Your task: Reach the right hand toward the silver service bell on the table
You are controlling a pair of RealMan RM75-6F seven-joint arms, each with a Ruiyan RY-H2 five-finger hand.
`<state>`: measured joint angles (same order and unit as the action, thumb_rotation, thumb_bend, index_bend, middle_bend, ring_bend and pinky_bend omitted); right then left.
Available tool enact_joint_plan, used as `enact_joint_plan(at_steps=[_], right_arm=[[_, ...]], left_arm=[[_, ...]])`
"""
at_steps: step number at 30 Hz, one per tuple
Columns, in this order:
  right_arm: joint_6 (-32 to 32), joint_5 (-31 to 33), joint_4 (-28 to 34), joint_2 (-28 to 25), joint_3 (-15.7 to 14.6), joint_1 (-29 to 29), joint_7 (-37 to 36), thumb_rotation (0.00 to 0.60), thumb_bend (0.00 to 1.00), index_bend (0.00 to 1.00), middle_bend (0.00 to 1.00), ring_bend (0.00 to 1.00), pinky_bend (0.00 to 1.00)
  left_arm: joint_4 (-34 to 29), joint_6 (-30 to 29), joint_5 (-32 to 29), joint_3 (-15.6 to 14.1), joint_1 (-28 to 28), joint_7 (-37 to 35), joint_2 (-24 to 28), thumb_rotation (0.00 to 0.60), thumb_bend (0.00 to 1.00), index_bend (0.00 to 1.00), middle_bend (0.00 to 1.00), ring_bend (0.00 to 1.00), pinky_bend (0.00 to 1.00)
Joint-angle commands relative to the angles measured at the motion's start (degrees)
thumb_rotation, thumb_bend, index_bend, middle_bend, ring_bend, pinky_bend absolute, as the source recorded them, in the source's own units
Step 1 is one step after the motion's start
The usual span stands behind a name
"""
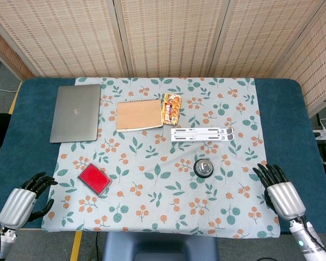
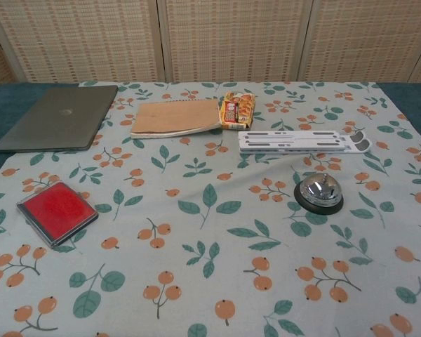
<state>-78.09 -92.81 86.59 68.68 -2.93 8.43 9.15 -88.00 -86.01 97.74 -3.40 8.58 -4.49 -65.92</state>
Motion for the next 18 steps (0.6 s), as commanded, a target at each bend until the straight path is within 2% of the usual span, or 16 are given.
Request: enact_joint_plan(at_steps=[1, 6, 10, 18], right_arm=[[-0.2, -0.8, -0.8, 0.4, -0.1, 0.2, -0.5, 0.600, 0.81, 0.02, 0.03, 0.00, 0.06], [0.4, -3.4, -5.1, 3.4, 0.0, 2.1, -3.5, 0.600, 0.81, 0.02, 0.03, 0.00, 0.06], [3.5, -5.0, -9.1, 7.1, 0.9, 5.8, -5.1, 0.600, 0.81, 0.02, 0.03, 0.00, 0.06], [16.4, -4.4, -14.7, 15.1, 2.3, 15.2, -7.4, 0.600, 0.81, 0.02, 0.03, 0.00, 0.06]], left_arm=[[-0.1, 0.0, -0.1, 0.1, 0.0, 0.2, 0.0, 0.600, 0.39, 0.30, 0.26, 0.16, 0.39], [-0.3, -0.3, 0.1, 0.1, 0.0, 0.0, 0.1, 0.600, 0.39, 0.30, 0.26, 0.16, 0.39], [0.2, -0.3, 0.1, 0.3, 0.2, -0.5, -0.1, 0.600, 0.39, 0.30, 0.26, 0.16, 0.39], [-0.1, -1.5, 0.4, 0.3, -0.2, -1.5, 0.6, 0.600, 0.39, 0.30, 0.26, 0.16, 0.39]])
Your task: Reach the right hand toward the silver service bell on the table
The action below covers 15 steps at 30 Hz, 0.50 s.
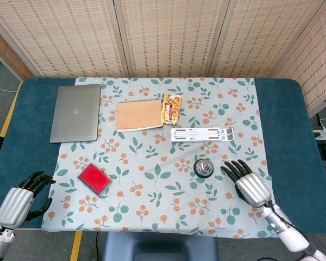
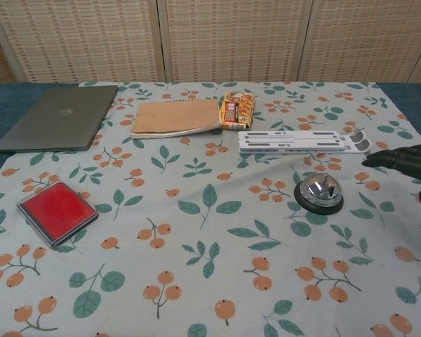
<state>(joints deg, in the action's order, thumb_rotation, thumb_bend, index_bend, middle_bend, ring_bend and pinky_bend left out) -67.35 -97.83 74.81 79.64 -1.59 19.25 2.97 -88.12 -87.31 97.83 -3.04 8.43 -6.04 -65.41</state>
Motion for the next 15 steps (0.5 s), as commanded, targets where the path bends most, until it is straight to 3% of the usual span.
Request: enact_joint_plan(at_steps=[1, 9, 15], right_arm=[[7.3, 1.0, -3.8, 5.4, 1.2, 5.5, -1.7, 0.600, 0.81, 0.02, 0.03, 0.00, 0.06], [10.8, 2.0, -9.1, 12.5, 3.4, 11.2, -2.0, 0.600, 0.81, 0.02, 0.03, 0.00, 0.06], [8.2, 2.6, -8.5, 12.5, 3.4, 11.1, -1.1, 0.600, 0.81, 0.02, 0.03, 0.00, 0.06]], left_arm=[[0.0, -0.2, 0.5, -0.2, -0.1, -0.1, 0.1, 0.600, 0.39, 0.30, 0.26, 0.16, 0.39], [0.2, 0.0, 0.3, -0.2, -0.1, -0.7, 0.2, 0.600, 0.39, 0.30, 0.26, 0.16, 0.39], [0.4, -0.8, 0.8, -0.3, -0.2, -1.3, 0.3, 0.600, 0.39, 0.30, 0.26, 0.16, 0.39]])
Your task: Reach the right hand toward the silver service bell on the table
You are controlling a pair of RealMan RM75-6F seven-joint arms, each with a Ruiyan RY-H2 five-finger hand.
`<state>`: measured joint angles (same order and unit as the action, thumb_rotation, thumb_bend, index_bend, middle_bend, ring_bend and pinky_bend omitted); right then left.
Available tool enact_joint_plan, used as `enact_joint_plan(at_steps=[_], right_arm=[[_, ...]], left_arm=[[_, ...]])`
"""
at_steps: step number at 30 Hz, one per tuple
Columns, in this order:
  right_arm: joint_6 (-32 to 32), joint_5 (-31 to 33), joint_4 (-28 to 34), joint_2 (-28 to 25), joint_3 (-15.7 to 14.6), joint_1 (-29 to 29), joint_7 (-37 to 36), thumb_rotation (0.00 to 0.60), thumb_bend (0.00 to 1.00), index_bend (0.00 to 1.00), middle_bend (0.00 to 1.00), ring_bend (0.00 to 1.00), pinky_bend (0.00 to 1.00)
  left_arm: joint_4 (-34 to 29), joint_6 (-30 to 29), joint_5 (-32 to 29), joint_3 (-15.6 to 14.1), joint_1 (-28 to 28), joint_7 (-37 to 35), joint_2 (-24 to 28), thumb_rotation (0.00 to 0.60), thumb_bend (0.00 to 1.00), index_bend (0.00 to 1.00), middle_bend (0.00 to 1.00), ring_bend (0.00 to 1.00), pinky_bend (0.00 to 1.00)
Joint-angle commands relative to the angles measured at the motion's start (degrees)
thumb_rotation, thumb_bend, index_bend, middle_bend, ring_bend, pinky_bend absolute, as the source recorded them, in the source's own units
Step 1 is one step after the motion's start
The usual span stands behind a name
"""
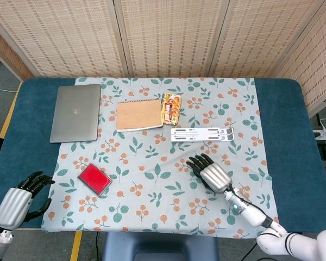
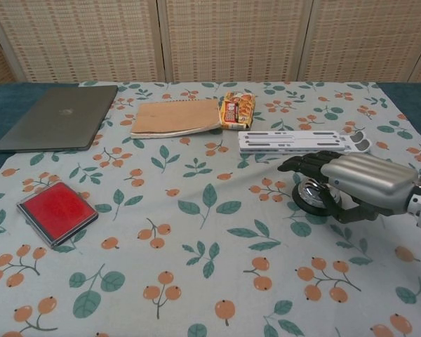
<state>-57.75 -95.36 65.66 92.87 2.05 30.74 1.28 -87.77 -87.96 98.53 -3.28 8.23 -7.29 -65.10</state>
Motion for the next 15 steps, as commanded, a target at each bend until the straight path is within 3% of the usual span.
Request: enact_joint_plan(at_steps=[1, 6, 11, 15], right_arm=[[-2.2, 0.1, 1.1, -1.3, -0.4, -0.8, 1.0, 0.600, 0.81, 0.02, 0.03, 0.00, 0.06], [-8.8, 0.6, 4.3, -6.6, -1.9, -5.3, 4.5, 0.600, 0.81, 0.02, 0.03, 0.00, 0.06], [-18.3, 3.2, 4.8, -11.8, -3.2, -13.5, 11.0, 0.600, 0.81, 0.04, 0.03, 0.00, 0.06], [-22.8, 5.9, 6.4, -14.4, -3.5, -18.3, 10.9, 0.600, 0.81, 0.05, 0.03, 0.00, 0.06]], left_arm=[[0.1, -0.2, 0.2, -0.1, -0.1, -0.2, 0.0, 0.600, 0.39, 0.30, 0.26, 0.16, 0.39], [0.1, -0.3, 0.2, -0.1, -0.1, -0.2, 0.0, 0.600, 0.39, 0.30, 0.26, 0.16, 0.39], [0.3, -0.1, -0.1, 0.1, -0.1, -0.3, 0.0, 0.600, 0.39, 0.30, 0.26, 0.16, 0.39], [0.5, 0.1, 0.0, 0.1, 0.0, 0.5, -0.3, 0.600, 0.39, 0.30, 0.26, 0.16, 0.39]])
